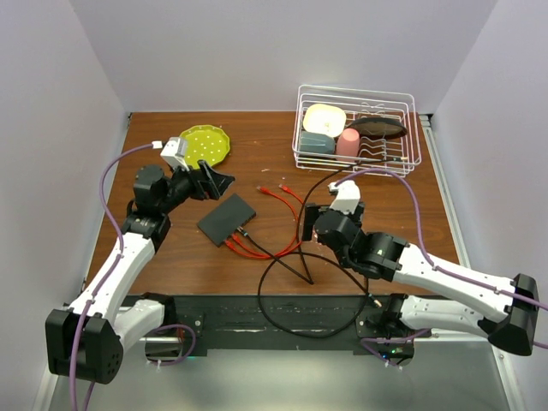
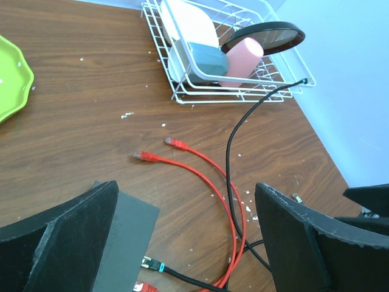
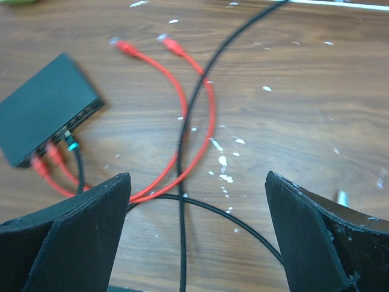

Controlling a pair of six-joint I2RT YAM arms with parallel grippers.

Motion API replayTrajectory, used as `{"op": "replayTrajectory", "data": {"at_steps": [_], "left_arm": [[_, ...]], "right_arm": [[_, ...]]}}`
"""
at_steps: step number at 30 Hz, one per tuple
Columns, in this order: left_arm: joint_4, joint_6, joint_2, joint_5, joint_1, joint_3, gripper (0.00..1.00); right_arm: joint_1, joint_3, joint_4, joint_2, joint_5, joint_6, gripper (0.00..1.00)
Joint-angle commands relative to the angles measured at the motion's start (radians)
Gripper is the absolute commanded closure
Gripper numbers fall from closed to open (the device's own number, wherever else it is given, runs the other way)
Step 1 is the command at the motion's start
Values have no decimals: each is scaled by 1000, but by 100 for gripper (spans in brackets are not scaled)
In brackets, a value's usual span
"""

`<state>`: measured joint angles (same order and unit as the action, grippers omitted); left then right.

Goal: Insert the plug into the switch port

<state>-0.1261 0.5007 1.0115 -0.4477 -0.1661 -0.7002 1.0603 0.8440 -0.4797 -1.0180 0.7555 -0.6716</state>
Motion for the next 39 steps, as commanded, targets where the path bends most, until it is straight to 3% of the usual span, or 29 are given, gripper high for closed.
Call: {"op": "replayTrajectory", "data": {"at_steps": [1,7,11,19,31,39], "left_arm": [[32,-47,-19,4,-1,-48,0],[45,-65,1,18,-1,-61,0],[52,-86,12,-5,-1,-56,0],[42,-91,61,-25,-1,-61,0],[57,-128,98,-33,-1,-62,0],[68,-146,111,-29,-1,-59,0]], "right_arm": [[4,-13,-131,29,145,-219,7],[-77,-42,-269,-11,93,-381,13],[-252,-127,-179,10,-88,-309,15],[-491,-215,-145,49,-182,-240,17],[-700,-260,-85,-99,-433,-175,23],[-734,-255,-100,-128,-481,-137,28]]}}
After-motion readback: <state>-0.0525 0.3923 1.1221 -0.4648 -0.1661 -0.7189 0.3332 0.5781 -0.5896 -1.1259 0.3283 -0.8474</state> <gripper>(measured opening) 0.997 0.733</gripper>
